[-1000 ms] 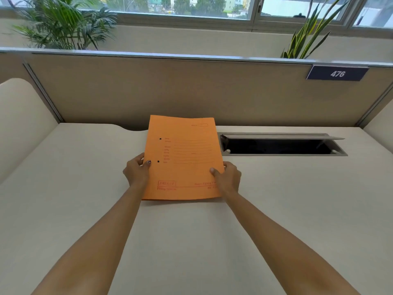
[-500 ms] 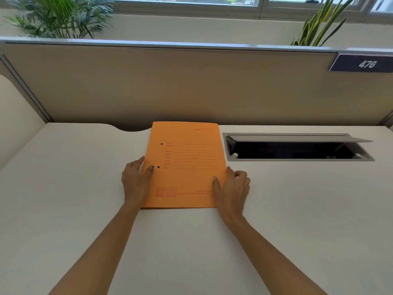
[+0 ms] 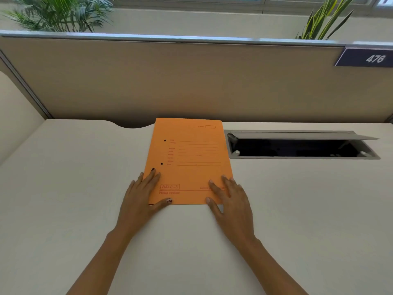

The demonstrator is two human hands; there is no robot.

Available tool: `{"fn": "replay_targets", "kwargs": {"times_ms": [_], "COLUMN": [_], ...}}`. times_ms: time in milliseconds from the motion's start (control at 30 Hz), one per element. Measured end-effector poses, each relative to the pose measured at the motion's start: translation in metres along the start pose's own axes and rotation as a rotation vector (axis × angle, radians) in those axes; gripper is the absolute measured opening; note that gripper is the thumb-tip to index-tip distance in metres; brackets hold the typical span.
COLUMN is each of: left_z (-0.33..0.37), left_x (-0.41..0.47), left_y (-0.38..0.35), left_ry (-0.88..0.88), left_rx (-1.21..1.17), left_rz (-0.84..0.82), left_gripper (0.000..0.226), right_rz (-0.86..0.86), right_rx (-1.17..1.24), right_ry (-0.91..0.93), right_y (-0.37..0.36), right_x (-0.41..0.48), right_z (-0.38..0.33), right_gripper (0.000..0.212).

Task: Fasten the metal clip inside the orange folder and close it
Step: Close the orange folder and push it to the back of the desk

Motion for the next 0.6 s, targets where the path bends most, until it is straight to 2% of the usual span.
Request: {"fn": "replay_targets", "kwargs": {"times_ms": [133,433,600], "left_z": [0.002,0.007,0.009], "left_x": [0.008,0.008,0.004], "left_y": [0.001,0.010,0.011], "left_ry": [0.002,0.048,0.052], "left_rx": [0.038,0.067,0.048], "left_rz": [0.014,0.122,0.165], "left_gripper": [0.116,0.107,0.105], "right_rz": [-0.031,-0.100,-0.064], "right_rx": [-0.020,-0.063,-0.025], "right_ry": [0.005,-0.007,-0.052], "right_y": [-0.005,-0.013,-0.008], "right_x": [0.010,0.020,0.020], "right_z": [0.003,0.006,0.008], "right_gripper": [0.052,0.057,0.062]}}
Point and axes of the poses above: each hand's wrist, its own x-axis towards the middle knuckle, its own y-axis out of the back of the hand, z = x × y, the point moved 10 cm from there along x, towards the middle knuckle
